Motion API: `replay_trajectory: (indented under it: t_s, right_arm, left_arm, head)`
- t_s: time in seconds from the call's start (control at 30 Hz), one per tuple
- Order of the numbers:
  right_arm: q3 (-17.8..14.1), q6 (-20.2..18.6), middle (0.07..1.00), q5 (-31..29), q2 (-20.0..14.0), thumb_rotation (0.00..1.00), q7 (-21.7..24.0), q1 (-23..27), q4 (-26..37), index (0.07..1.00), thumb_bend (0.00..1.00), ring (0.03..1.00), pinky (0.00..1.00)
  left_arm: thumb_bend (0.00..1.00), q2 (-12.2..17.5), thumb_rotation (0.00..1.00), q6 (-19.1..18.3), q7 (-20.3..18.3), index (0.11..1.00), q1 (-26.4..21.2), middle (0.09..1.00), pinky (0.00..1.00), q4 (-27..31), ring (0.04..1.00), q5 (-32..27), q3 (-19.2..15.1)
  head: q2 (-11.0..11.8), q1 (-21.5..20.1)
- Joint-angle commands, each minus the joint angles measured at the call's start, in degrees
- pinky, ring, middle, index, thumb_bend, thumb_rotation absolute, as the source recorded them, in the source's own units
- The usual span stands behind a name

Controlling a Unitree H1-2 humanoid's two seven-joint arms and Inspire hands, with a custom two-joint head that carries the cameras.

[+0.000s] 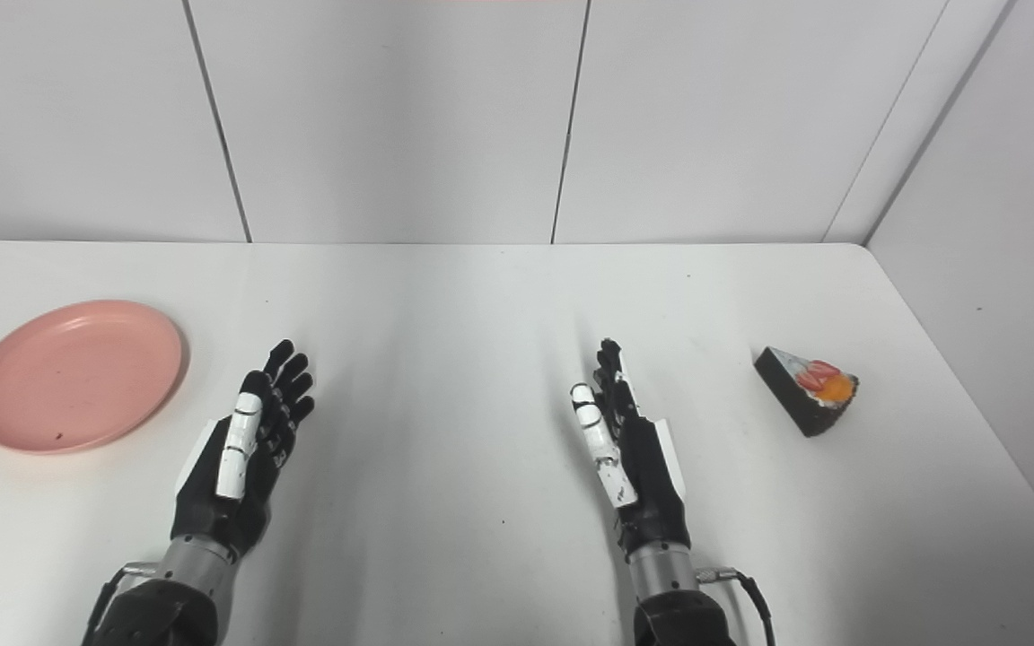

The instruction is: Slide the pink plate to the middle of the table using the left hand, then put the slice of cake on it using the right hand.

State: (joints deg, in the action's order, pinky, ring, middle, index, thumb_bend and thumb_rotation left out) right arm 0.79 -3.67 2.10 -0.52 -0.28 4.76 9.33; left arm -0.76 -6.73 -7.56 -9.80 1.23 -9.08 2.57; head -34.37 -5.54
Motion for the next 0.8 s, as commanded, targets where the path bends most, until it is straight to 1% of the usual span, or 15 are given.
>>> replay_trajectory:
  t_s: [0.0, 0.23, 0.37, 0.53, 0.77]
  right_arm:
    - [-0.1, 0.4, 1.000, 0.0, -0.1, 0.86, 0.0, 0.7, 2.2, 1.000, 0.55, 1.000, 1.00]
    - [0.0, 0.2, 1.000, 0.3, -0.4, 0.88, 0.2, 0.7, 2.2, 1.000, 0.57, 1.000, 1.00]
    - [0.1, 0.2, 1.000, 0.4, -0.3, 0.87, 0.1, 0.7, 2.3, 1.000, 0.56, 1.000, 1.00]
    - [0.0, 1.2, 1.000, 0.2, -0.4, 0.87, 0.2, 0.7, 1.8, 1.000, 0.56, 1.000, 1.00]
    - [0.0, 0.3, 1.000, -0.1, -0.1, 0.86, 0.1, 0.6, 2.5, 1.000, 0.54, 1.000, 1.00]
  left_arm:
    - [0.66, -0.3, 1.00, 0.4, -0.9, 1.000, 0.3, 1.000, 1.00, 0.3, 1.000, -0.2, 0.8]
    - [0.65, -0.2, 1.00, -0.3, -0.8, 1.000, 0.4, 1.000, 1.00, 0.9, 1.000, -0.1, 0.9]
    - [0.66, -0.3, 1.00, 0.2, -0.7, 1.000, 0.3, 1.000, 1.00, 0.6, 1.000, -0.1, 0.8]
    - [0.66, -0.4, 1.00, 0.6, -0.8, 1.000, 0.3, 1.000, 1.00, 0.2, 1.000, -0.2, 0.8]
    - [0.66, -0.4, 1.00, 0.6, -0.9, 1.000, 0.3, 1.000, 1.00, 0.3, 1.000, -0.3, 0.7]
  head:
    - [0.0, 0.0]
    - [0.0, 0.0]
    - [0.1, -0.1]
    - [0.2, -0.1]
    - [0.2, 0.0]
